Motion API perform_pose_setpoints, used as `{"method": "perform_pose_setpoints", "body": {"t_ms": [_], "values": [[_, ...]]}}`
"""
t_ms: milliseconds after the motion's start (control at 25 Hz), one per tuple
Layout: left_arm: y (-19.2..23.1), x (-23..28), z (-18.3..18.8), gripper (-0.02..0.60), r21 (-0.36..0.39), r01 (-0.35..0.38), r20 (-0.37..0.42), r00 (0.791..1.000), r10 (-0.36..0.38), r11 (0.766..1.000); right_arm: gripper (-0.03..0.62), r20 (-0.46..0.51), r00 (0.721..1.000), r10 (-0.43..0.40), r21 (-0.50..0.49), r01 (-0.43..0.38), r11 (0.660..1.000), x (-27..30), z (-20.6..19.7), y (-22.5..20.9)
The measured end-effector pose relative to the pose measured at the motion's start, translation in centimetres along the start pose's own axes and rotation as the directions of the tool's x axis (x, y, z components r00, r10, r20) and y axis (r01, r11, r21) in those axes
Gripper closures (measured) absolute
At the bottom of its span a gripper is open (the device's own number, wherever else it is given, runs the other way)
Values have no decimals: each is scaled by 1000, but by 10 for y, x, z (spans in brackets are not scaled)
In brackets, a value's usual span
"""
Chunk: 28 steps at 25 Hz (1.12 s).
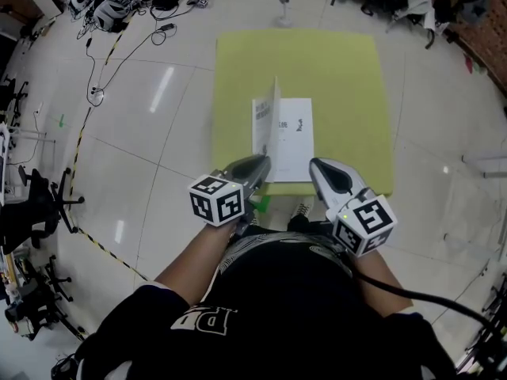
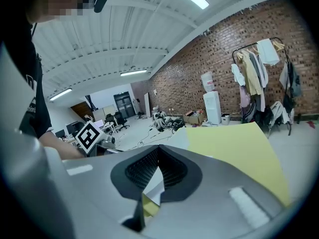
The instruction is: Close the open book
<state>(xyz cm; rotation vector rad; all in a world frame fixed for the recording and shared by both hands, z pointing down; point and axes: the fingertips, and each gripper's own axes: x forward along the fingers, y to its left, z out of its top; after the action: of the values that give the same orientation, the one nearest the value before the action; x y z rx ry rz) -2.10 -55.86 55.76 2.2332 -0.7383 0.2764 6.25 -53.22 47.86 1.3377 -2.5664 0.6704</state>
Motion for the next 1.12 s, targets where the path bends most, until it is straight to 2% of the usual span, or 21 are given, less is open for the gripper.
{"method": "perform_pose_setpoints", "body": {"t_ms": [240, 480, 720, 1120], "values": [[-18, 26, -6, 535, 78, -44, -35, 998, 47, 996, 586, 7, 1000, 17, -3, -17, 1000, -14, 4, -23], [-32, 47, -10, 503, 85, -65, -27, 997, 68, 994, 586, 9, 999, 54, -17, -53, 998, -26, 6, -42], [-53, 55, -13, 503, 122, -74, 0, 997, 75, 990, 586, 15, 996, 88, -13, -88, 996, -38, 0, -51], [-71, 46, 5, 572, 175, -116, 49, 993, 109, 978, 586, 64, 991, 114, 4, -114, 993, -48, 8, -55]]}}
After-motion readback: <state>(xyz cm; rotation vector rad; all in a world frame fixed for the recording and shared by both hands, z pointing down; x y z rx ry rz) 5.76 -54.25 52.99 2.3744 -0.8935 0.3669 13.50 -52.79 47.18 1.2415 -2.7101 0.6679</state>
